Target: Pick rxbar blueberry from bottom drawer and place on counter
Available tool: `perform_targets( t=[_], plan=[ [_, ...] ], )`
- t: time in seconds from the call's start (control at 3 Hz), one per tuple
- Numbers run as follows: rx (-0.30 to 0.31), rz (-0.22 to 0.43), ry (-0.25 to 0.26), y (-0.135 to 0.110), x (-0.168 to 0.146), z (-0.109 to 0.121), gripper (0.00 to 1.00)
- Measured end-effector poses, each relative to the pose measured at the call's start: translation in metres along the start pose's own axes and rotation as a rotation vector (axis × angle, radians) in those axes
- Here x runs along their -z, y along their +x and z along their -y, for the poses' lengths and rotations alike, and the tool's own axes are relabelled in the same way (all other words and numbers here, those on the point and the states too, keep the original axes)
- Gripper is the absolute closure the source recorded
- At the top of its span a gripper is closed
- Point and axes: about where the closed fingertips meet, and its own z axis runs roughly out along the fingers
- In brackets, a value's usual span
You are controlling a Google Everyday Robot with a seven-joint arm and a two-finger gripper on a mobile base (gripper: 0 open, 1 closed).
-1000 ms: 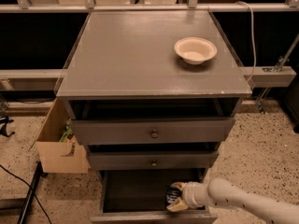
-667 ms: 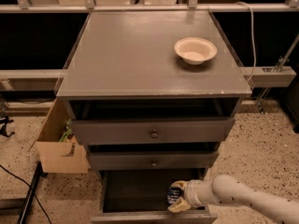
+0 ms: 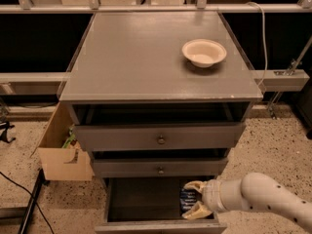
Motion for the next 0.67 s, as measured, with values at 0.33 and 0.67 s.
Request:
perform_targets(
  t=[0.33,0.67],
  plan=[
    [-0.003,0.002,-0.006,0.002,-0.004,-0.002,1.00],
    [0.018,0.002,-0.010,-0.009,0.004,0.000,1.00]
  ],
)
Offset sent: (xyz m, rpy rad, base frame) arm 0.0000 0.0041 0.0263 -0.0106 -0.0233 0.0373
